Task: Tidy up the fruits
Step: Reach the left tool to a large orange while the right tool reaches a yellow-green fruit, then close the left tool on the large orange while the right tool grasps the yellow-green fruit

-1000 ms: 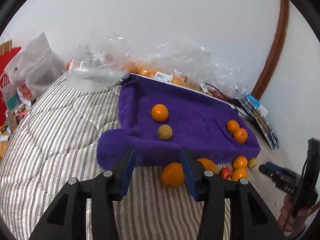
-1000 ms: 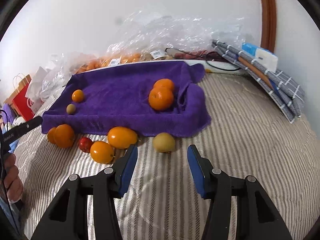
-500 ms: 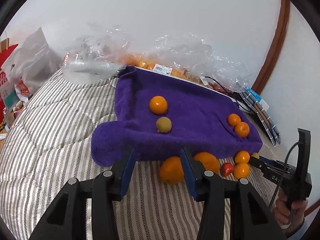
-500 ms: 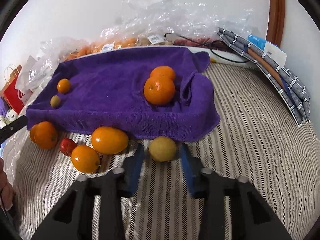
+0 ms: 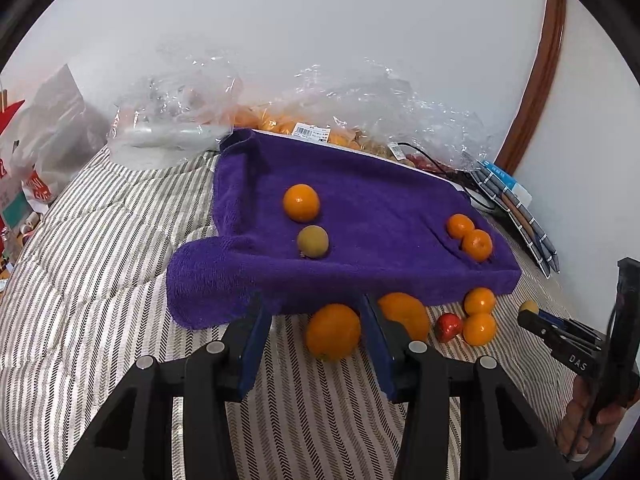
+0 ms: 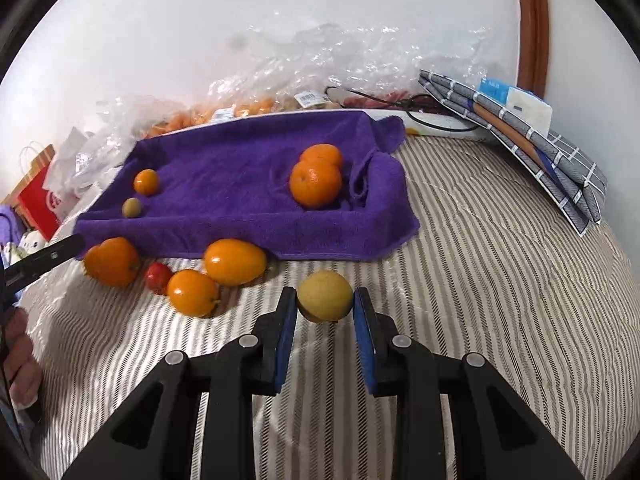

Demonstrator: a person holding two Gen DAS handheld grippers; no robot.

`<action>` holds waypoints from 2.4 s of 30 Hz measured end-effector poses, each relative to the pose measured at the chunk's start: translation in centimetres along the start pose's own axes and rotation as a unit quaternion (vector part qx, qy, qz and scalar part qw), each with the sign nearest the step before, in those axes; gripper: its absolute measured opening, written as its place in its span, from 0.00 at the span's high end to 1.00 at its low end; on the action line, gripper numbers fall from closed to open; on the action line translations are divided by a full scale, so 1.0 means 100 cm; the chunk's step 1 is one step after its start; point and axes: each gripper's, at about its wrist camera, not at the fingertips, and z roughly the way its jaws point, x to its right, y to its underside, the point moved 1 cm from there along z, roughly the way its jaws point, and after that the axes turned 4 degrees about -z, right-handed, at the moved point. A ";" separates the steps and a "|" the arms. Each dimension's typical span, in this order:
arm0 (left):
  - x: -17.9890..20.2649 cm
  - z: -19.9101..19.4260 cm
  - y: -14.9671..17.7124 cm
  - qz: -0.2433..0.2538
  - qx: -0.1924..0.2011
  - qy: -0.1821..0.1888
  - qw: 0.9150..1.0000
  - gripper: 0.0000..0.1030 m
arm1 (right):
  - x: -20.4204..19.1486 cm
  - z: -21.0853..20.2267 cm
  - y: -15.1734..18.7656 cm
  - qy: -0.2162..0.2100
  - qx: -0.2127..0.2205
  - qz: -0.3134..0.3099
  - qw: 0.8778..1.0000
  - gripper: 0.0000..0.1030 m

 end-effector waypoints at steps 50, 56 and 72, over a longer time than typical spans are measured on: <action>-0.003 -0.028 -0.006 -0.020 0.060 0.022 0.998 0.70 | 0.016 -0.013 0.001 -0.016 0.040 0.053 0.998 0.72; 0.003 -0.041 -0.017 -0.018 0.061 0.000 0.998 0.70 | 0.006 -0.021 -0.020 -0.031 0.050 0.047 0.997 0.72; 0.016 -0.033 -0.097 -0.037 0.100 -0.004 0.994 0.70 | -0.017 -0.011 -0.111 -0.047 0.120 0.033 0.991 0.72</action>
